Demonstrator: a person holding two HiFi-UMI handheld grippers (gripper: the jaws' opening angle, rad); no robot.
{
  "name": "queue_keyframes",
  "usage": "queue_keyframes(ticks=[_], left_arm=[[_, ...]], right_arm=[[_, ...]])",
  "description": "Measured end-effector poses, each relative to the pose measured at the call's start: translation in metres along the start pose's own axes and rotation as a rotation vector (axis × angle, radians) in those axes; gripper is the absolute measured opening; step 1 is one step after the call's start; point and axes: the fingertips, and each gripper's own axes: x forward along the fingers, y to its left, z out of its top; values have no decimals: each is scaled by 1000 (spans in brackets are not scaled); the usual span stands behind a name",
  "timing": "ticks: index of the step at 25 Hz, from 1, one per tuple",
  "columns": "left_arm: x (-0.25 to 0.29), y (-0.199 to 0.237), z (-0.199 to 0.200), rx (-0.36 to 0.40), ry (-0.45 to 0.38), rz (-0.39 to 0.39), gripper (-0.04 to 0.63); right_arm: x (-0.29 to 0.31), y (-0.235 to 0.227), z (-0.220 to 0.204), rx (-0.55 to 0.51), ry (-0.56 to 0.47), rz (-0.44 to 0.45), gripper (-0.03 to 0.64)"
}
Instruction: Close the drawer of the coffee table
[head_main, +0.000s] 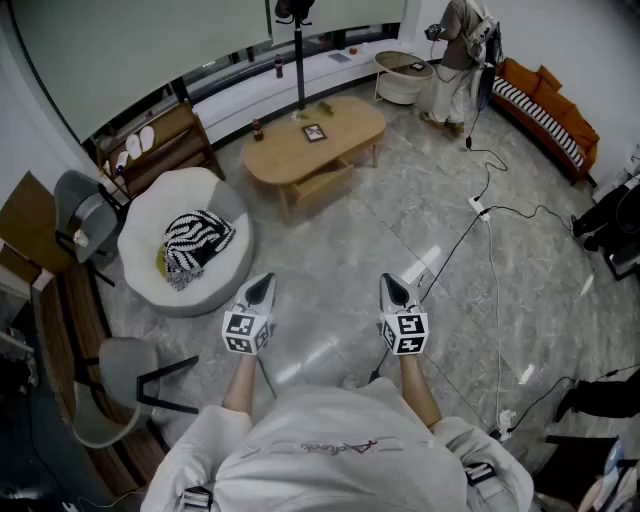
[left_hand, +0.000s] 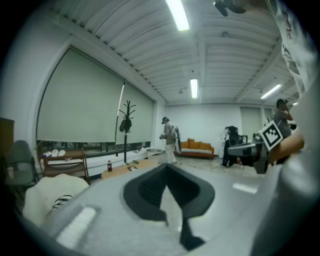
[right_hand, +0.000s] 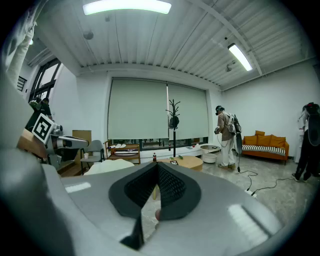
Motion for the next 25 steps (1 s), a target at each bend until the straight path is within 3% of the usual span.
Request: queue_keyframes(ticks=[25], left_arm=[[38,-54,5,16,0,55,0]], right_arm=[[-15,-64,-15,-16,27,67,5]])
